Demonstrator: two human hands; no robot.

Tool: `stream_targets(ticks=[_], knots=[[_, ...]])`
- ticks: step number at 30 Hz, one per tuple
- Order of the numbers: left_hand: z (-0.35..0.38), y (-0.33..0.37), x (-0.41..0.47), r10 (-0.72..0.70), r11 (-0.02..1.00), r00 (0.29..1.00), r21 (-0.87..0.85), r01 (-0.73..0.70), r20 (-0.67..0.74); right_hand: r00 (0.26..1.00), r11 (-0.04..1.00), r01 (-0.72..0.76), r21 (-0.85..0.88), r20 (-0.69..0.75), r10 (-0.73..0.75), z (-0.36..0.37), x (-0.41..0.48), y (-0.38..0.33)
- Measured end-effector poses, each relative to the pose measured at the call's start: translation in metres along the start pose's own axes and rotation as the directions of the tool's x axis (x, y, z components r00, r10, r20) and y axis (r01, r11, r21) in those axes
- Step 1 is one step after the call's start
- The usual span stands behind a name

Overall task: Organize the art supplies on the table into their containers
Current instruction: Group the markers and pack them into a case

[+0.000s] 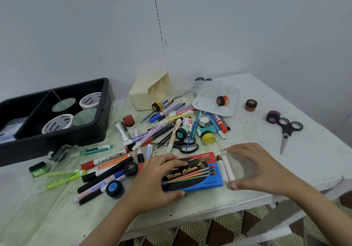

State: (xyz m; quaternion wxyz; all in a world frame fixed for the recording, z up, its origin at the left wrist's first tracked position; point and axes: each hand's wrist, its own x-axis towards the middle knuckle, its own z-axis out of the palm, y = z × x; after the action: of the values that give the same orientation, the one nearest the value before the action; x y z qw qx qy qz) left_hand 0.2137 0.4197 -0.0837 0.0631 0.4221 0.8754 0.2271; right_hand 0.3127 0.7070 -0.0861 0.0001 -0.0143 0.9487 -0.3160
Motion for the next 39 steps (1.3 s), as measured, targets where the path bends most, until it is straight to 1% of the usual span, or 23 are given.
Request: stream_targets(ticks=[4, 8, 12, 15, 18, 21, 23, 25, 28, 30, 31, 33, 34, 36, 39], knots=[[0.001, -0.001, 0.005, -0.007, 1.0, 0.999, -0.012, 0.006, -0.04, 0.999, 0.977, -0.044, 0.209, 0.033, 0.038, 0.005, 0.005, -0.012], [0.003, -0.002, 0.007, -0.022, 1.0, 0.996, -0.017, 0.021, -0.086, 0.997, 0.927, 0.024, 0.375, 0.057, -0.049, 0.009, 0.007, -0.03], [0.003, 0.003, 0.007, -0.031, 0.999, 0.992, -0.022, 0.028, -0.121, 0.997, 0.848, -0.003, 0.53, 0.064, -0.036, 0.017, 0.009, -0.038], [0.002, 0.007, 0.01, -0.031, 0.999, 0.991, -0.023, 0.028, -0.132, 0.997, 0.774, -0.035, 0.633, 0.074, -0.016, 0.025, 0.01, -0.036], [0.001, 0.01, 0.012, -0.033, 0.999, 0.989, -0.029, 0.029, -0.144, 0.999, 0.684, -0.042, 0.728, 0.047, 0.011, 0.03, 0.012, -0.04], [0.0, 0.013, 0.012, -0.034, 0.998, 0.99, -0.048, 0.028, -0.14, 0.998, 0.557, -0.052, 0.829, 0.027, 0.053, 0.032, 0.012, -0.045], [-0.001, 0.016, 0.011, -0.039, 0.998, 0.991, -0.058, 0.032, -0.127, 0.998, 0.477, -0.043, 0.878, 0.014, 0.065, 0.032, 0.014, -0.045], [-0.005, 0.019, 0.011, -0.044, 0.998, 0.992, -0.054, 0.038, -0.116, 0.997, 0.426, -0.036, 0.904, 0.002, 0.082, 0.03, 0.014, -0.048], [-0.018, 0.023, 0.01, -0.036, 0.999, 0.997, -0.039, 0.034, -0.064, 0.992, 0.429, -0.038, 0.903, -0.016, 0.122, 0.024, 0.017, -0.049], [-0.03, 0.024, 0.008, -0.041, 0.995, 0.999, -0.089, 0.039, -0.016, 0.994, 0.435, -0.04, 0.9, -0.01, 0.111, 0.02, 0.018, -0.048], [-0.036, 0.024, 0.008, -0.055, 0.989, 0.998, -0.14, 0.057, 0.013, 0.996, 0.429, -0.039, 0.902, -0.001, 0.093, 0.018, 0.019, -0.049], [-0.05, 0.024, 0.005, -0.102, 0.942, 0.992, -0.312, 0.121, 0.079, 0.997, 0.42, -0.048, 0.906, 0.02, 0.072, 0.013, 0.022, -0.051], [-0.055, 0.024, 0.003, -0.121, 0.901, 0.987, -0.404, 0.155, 0.107, 0.997, 0.417, -0.053, 0.907, 0.024, 0.074, 0.011, 0.024, -0.052], [-0.063, 0.024, 0.0, -0.162, 0.821, 0.975, -0.528, 0.218, 0.151, 0.998, 0.414, -0.059, 0.908, 0.039, 0.056, 0.007, 0.029, -0.053], [-0.067, 0.023, -0.004, -0.25, 0.653, 0.94, -0.676, 0.342, 0.233, 0.998, 0.418, -0.059, 0.906, 0.048, 0.037, 0.008, 0.035, -0.056]])
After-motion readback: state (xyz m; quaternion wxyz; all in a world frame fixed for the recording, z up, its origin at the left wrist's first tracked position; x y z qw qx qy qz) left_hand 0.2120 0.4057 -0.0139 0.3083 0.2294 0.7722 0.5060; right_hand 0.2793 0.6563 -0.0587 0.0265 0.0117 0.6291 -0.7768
